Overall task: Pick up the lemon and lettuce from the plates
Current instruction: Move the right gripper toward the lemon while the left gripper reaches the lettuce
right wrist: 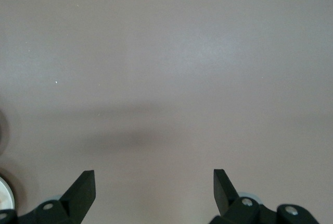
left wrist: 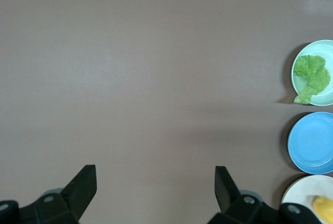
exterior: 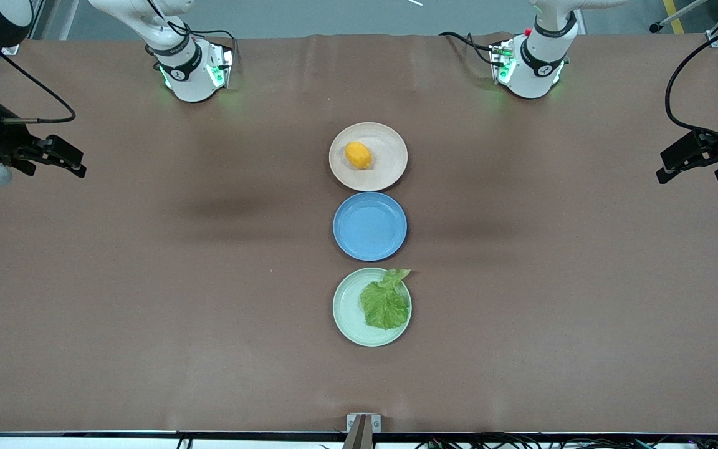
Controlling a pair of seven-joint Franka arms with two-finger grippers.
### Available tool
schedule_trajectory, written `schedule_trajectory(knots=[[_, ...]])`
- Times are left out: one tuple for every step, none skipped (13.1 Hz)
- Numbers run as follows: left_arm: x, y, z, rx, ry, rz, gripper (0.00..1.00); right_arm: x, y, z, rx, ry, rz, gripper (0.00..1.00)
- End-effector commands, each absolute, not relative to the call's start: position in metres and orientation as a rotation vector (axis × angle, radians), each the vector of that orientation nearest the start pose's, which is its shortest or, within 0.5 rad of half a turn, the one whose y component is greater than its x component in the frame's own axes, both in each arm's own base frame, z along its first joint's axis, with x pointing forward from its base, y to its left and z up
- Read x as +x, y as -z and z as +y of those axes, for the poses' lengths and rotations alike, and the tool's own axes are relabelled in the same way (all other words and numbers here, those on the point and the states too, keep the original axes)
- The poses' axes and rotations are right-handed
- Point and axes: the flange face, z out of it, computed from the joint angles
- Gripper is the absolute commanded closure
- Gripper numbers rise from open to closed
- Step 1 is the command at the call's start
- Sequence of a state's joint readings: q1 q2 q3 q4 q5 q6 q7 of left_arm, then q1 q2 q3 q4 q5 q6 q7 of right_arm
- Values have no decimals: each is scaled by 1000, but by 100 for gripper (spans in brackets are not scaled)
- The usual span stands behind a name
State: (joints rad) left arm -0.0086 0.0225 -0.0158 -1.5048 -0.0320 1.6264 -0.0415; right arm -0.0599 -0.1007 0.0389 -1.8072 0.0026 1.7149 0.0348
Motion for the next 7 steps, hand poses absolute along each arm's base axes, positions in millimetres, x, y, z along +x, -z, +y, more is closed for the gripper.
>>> schedule_trajectory(knots=[[563, -655, -16, -3184, 140, -16, 0, 535, -582, -10, -3121, 14, 105, 0], [564, -654, -17, -3186, 137, -23, 0, 535, -582, -10, -3121, 12, 105, 0], [564, -654, -17, -3186, 137, -23, 0, 535, -582, -9, -3121, 12, 103, 0], [564, -654, -18, -3188, 137, -23, 0, 535, -581, -9, -3121, 9, 103, 0], [564, -651, -20, -3188, 122, -18, 0, 535, -581, -9, -3121, 9, 103, 0], [564, -646, -24, -3190, 93, -1, 0, 535, -582, -9, -3121, 9, 103, 0], [567, -638, -39, -3213, 66, 21, 0, 535, -582, -9, -3123, 9, 100, 0]])
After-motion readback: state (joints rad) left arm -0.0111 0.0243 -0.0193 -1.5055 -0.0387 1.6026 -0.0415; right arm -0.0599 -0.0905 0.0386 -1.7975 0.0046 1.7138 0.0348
